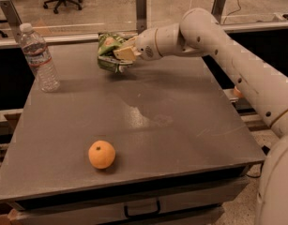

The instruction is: Move green jalapeno chip bag near water bottle

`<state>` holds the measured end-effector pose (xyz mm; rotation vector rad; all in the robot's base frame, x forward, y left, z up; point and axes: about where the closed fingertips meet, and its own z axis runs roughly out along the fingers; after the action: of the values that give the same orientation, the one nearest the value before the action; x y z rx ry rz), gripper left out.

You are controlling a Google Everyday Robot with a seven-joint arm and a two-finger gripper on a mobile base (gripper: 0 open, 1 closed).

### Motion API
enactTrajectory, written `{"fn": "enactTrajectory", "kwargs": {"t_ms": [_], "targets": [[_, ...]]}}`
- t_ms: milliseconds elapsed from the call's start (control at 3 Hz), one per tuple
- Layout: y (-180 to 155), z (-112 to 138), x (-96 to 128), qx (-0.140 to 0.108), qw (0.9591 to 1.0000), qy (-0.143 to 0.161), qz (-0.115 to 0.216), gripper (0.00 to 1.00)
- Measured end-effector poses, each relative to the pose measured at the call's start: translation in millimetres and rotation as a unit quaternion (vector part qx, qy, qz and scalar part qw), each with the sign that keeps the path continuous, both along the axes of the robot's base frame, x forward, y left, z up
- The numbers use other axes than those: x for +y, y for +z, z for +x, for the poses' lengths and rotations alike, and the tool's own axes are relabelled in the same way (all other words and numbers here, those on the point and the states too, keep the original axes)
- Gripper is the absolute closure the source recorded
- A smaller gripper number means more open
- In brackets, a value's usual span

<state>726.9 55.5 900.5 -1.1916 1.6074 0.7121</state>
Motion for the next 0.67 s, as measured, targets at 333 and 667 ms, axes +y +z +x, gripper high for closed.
{"fn": "enactTrajectory", "kwargs": {"t_ms": [333, 667], "targets": [[-13, -25, 30, 0.024, 0.9988, 0.040, 0.015, 1.00], [-28, -46, 55, 0.053, 0.9960, 0.068, 0.028, 1.00]]}}
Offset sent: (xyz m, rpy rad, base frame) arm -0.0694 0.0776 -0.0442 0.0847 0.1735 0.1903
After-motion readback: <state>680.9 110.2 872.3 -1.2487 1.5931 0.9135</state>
